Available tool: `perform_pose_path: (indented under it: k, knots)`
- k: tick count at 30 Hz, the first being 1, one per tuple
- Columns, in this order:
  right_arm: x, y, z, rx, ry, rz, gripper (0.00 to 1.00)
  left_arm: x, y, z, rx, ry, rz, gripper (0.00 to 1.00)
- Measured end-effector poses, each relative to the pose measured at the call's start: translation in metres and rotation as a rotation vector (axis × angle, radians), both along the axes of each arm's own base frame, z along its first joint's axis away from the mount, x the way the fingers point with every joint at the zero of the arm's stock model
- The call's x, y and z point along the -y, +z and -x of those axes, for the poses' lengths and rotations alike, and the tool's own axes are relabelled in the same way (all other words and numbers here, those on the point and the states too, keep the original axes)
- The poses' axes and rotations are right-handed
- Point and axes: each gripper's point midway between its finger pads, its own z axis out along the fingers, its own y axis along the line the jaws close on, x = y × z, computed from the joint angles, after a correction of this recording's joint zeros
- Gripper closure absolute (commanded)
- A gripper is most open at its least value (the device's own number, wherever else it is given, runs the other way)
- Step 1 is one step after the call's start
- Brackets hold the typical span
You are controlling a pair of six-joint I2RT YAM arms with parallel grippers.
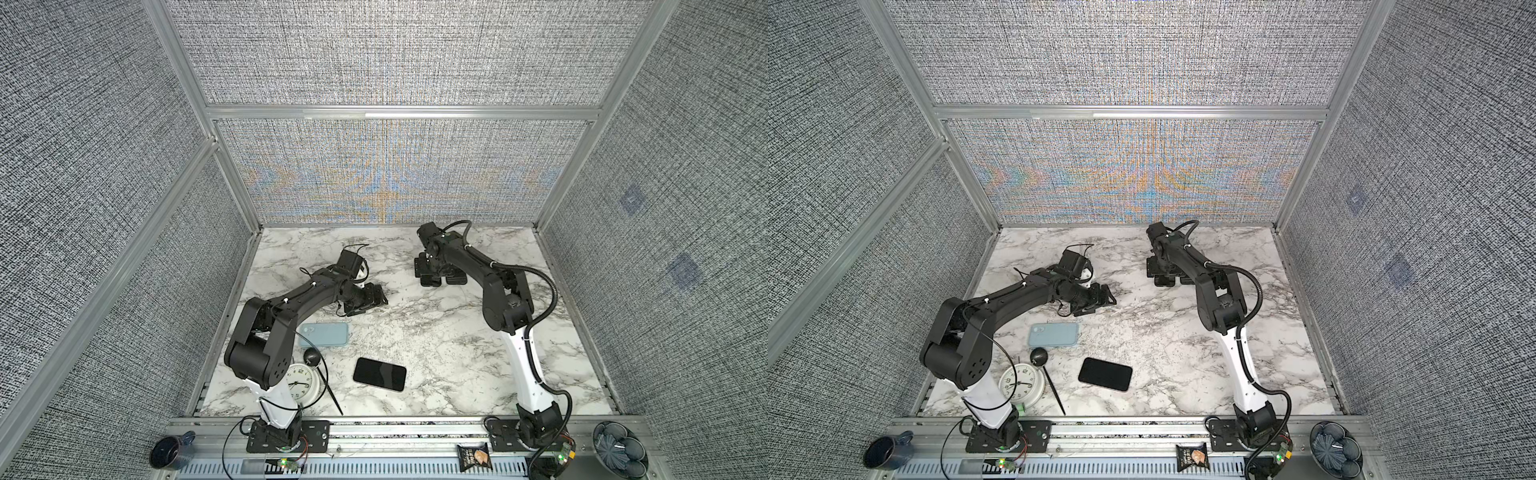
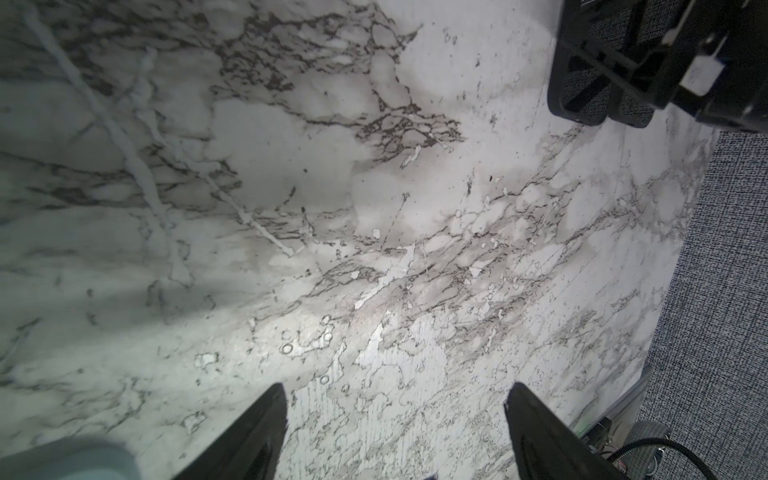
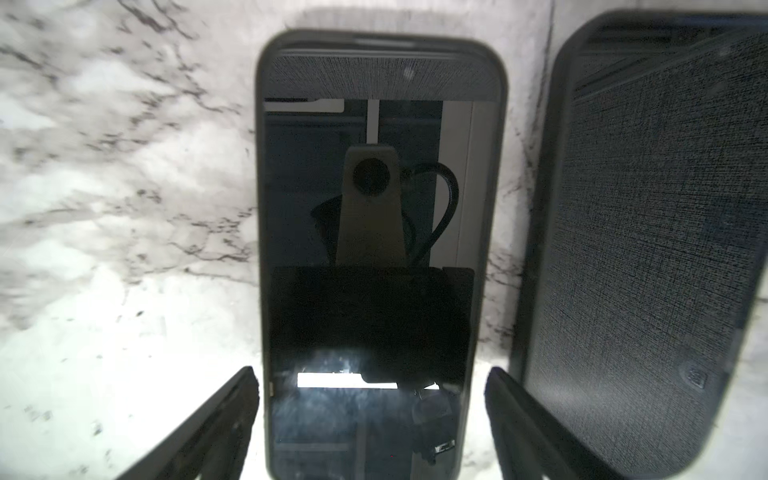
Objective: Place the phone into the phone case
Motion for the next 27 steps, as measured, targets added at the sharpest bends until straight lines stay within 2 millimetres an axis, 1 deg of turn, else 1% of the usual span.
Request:
perform_pose_path:
  k: [2,5,8,10,14,18,20,22,26,27]
  knots:
    - [-0.001,0.013,0.002,0.016,0.01,-0.004,0.13,-0.001,0.002,0.002,0.007,0.0,0.004,0.16]
    - [-0.005,0.038,0.011,0.048,0.044,-0.01,0.15,-0.005,0.002,0.01,0.005,0.004,0.002,0.16]
    - [-0.014,0.06,0.031,0.073,0.108,-0.014,0.16,-0.01,0.001,0.016,-0.002,0.007,-0.009,0.17]
    - [-0.019,0.068,0.05,0.084,0.153,-0.007,0.17,-0.012,0.003,0.02,0.001,0.007,-0.012,0.17]
    - [-0.023,0.073,0.098,0.097,0.253,0.019,0.19,-0.019,0.006,0.029,0.009,0.012,-0.027,0.17]
    - [-0.032,0.076,0.145,0.142,0.387,-0.018,0.2,-0.026,0.009,0.039,0.017,0.017,-0.035,0.17]
    - [-0.045,0.078,0.173,0.176,0.496,-0.05,0.21,-0.031,0.009,0.045,0.013,0.02,-0.044,0.17]
    - [-0.066,0.082,0.206,0.202,0.637,-0.123,0.22,-0.036,0.009,0.053,0.012,0.024,-0.053,0.17]
    - [-0.089,0.087,0.244,0.25,0.808,-0.209,0.22,-0.044,0.005,0.067,0.003,0.03,-0.063,0.17]
    - [-0.097,0.086,0.257,0.259,0.866,-0.229,0.22,-0.046,0.003,0.07,-0.005,0.035,-0.065,0.17]
